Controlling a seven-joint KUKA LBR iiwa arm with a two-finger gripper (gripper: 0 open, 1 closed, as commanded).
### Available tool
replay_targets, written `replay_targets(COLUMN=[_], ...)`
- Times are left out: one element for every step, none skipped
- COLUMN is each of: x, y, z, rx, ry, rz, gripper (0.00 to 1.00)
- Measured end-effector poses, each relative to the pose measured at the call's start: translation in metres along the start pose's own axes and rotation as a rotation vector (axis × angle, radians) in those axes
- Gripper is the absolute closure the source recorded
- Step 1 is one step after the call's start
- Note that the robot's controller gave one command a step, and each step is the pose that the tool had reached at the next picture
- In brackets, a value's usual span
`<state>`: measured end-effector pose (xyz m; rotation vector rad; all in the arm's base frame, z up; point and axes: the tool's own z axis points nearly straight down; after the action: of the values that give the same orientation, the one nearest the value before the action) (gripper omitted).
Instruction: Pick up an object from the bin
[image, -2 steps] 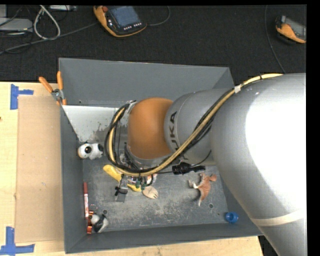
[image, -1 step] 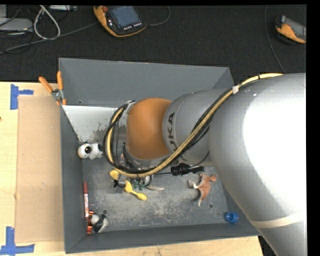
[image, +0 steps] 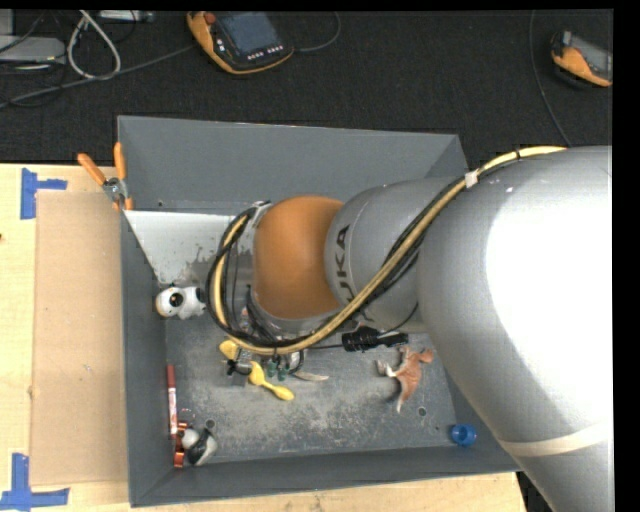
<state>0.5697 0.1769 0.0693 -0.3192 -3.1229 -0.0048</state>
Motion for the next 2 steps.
replay_targets(x=[0.002, 0.001], y=[-0.001, 0.0], z=[-0.025, -0.044], rx=[0.002, 0.0], ry=[0.005, 0.004], rz=[0.001, 0.003], gripper=[1.0, 1.0])
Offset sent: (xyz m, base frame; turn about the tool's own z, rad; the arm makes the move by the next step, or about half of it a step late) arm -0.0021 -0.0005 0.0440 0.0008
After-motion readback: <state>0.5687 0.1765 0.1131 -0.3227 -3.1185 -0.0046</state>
